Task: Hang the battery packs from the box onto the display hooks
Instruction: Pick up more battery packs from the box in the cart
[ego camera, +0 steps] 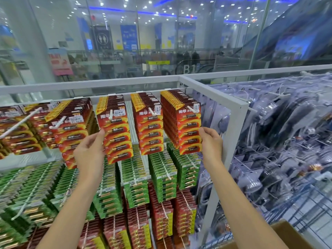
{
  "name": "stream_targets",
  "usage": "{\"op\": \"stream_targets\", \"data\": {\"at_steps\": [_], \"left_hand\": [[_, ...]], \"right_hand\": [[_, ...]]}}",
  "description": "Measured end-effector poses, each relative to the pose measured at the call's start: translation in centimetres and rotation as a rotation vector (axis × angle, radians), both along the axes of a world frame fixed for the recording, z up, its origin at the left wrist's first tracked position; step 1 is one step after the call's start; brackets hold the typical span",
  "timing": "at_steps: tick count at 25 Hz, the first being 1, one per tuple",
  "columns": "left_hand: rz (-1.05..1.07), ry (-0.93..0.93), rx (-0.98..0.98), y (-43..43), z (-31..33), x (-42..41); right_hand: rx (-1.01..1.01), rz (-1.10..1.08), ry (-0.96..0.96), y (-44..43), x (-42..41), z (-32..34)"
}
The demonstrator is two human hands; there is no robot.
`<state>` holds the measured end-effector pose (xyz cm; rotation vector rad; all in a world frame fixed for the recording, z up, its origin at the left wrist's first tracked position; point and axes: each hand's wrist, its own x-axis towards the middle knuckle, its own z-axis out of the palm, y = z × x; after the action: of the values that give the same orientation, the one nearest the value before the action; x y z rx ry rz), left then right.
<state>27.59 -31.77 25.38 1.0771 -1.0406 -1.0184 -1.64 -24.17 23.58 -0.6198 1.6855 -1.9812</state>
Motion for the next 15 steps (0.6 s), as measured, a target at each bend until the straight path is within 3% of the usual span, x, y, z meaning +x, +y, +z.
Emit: {"op": "stream_targets", "data": {"at_steps": [5, 9, 15], "left_hand": [[-0.024, 0.0, 0.095, 6.7, -4.8, 0.4], [-0.191, -0.042, 0.287, 11.0, -10.7, -2.0], [-0.542, -0.169, 0.552, 18.7, -19.2, -11.1]], "right_hand": [[0.073, 0.086, 0.068, 4.9, 3.2, -2.9], [0.22, 0.174, 0.046, 11.7, 4.6, -8.5], [0.452, -0.003, -0.126, 26.0, 0.8, -18.2]]}}
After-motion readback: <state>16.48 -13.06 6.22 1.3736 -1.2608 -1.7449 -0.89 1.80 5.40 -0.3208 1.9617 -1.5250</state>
